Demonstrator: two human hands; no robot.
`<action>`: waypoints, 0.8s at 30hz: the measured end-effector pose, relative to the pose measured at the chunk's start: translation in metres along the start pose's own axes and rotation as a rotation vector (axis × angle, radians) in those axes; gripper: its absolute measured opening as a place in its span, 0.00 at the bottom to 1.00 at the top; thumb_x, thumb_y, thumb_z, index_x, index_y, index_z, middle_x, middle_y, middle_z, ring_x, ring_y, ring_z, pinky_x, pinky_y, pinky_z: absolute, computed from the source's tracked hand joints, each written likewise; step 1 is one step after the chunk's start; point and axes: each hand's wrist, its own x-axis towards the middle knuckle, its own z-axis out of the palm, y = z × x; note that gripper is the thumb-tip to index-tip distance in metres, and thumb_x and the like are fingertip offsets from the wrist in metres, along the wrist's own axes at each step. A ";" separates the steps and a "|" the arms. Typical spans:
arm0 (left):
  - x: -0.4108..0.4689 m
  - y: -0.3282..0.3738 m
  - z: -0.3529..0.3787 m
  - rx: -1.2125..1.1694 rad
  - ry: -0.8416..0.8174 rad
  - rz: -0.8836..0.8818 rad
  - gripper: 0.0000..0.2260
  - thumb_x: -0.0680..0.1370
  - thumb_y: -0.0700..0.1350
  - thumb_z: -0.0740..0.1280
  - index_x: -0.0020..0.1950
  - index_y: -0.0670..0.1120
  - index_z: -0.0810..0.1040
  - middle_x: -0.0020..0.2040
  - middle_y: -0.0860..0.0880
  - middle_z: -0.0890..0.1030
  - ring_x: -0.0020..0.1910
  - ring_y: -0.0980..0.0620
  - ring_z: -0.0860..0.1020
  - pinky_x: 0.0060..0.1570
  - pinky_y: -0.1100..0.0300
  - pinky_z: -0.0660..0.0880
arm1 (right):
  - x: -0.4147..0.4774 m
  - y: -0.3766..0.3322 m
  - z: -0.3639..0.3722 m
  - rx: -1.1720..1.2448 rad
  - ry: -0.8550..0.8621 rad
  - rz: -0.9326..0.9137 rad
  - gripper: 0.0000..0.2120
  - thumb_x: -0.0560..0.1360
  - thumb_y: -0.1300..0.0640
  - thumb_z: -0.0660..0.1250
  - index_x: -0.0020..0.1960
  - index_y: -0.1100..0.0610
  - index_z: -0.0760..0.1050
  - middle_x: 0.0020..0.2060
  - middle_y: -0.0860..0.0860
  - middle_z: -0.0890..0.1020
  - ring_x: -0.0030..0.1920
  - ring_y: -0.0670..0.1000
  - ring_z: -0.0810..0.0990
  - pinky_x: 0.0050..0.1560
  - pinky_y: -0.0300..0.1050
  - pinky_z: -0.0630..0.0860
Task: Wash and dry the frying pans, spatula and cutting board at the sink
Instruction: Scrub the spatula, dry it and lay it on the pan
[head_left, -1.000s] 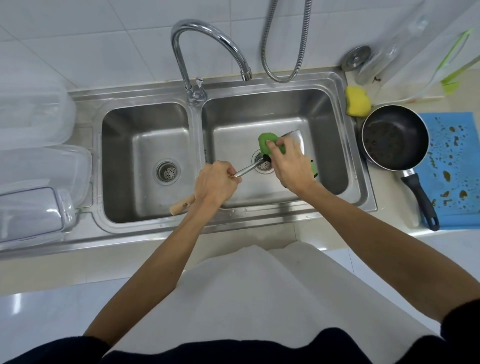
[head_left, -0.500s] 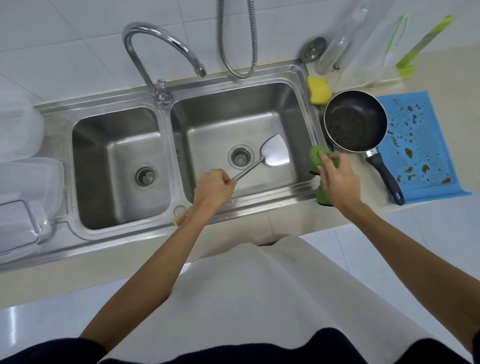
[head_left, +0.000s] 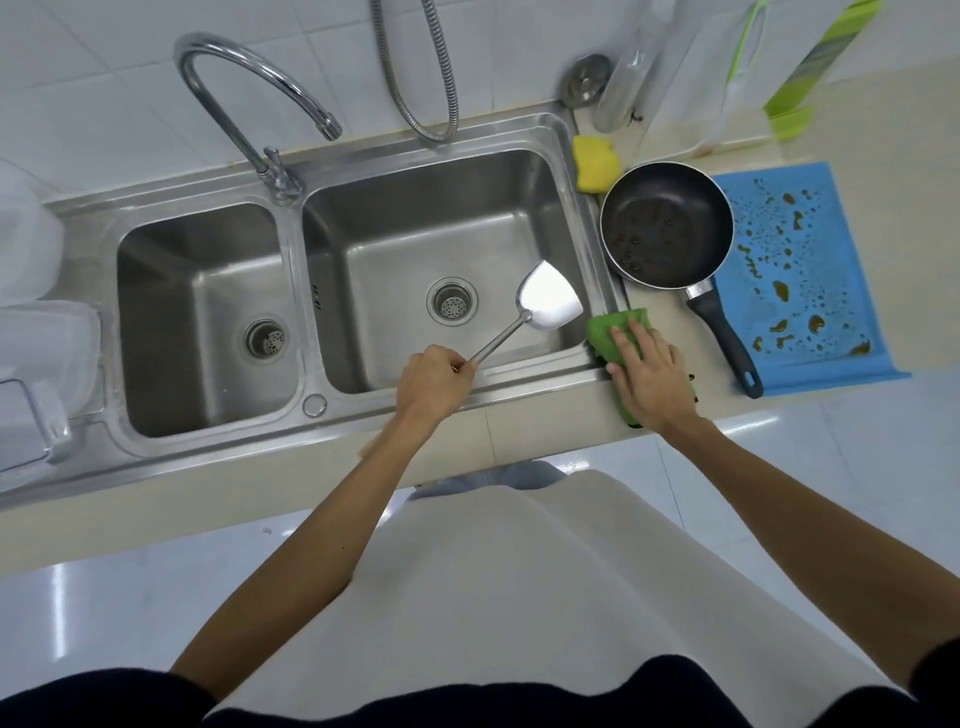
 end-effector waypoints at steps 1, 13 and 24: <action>-0.003 0.002 0.005 -0.008 0.005 -0.009 0.13 0.80 0.51 0.66 0.46 0.45 0.86 0.43 0.46 0.86 0.46 0.44 0.82 0.47 0.56 0.77 | 0.000 0.000 0.000 0.001 -0.017 -0.003 0.27 0.83 0.46 0.51 0.78 0.57 0.63 0.76 0.61 0.66 0.73 0.65 0.66 0.67 0.63 0.69; -0.032 0.005 0.051 -0.324 -0.058 -0.129 0.12 0.81 0.45 0.65 0.41 0.40 0.80 0.36 0.42 0.83 0.29 0.49 0.80 0.28 0.61 0.73 | -0.001 0.003 -0.006 -0.006 -0.123 -0.033 0.31 0.82 0.42 0.45 0.80 0.56 0.58 0.79 0.60 0.61 0.77 0.65 0.60 0.73 0.67 0.63; -0.035 0.018 0.072 -0.959 -0.320 -0.276 0.05 0.80 0.41 0.68 0.50 0.42 0.82 0.43 0.49 0.85 0.47 0.49 0.84 0.45 0.59 0.76 | -0.051 -0.059 -0.017 0.415 0.157 0.185 0.20 0.82 0.45 0.60 0.63 0.60 0.76 0.54 0.59 0.80 0.54 0.60 0.78 0.56 0.57 0.75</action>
